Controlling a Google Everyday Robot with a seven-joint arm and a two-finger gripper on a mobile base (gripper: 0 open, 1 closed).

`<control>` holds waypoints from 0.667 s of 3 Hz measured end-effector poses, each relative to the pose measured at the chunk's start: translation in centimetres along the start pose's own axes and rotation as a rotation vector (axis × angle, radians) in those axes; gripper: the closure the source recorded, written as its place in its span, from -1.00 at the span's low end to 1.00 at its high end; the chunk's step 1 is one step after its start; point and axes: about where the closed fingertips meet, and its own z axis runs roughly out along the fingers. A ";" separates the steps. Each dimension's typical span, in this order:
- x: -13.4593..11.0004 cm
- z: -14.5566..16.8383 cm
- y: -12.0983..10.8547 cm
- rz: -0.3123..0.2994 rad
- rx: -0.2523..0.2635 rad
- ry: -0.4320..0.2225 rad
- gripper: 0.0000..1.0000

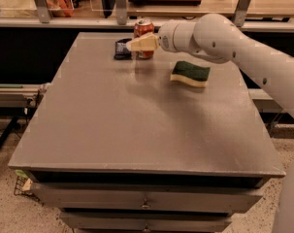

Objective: Move coke can near rxbar blueberry

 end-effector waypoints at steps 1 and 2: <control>0.6 -1.7 -0.6 0.000 0.012 0.011 -1.00; 1.1 -6.9 -3.6 -0.008 0.071 0.015 -1.00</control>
Offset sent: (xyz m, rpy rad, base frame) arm -0.0480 -0.1500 0.0268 -0.0471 -0.0342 -0.1477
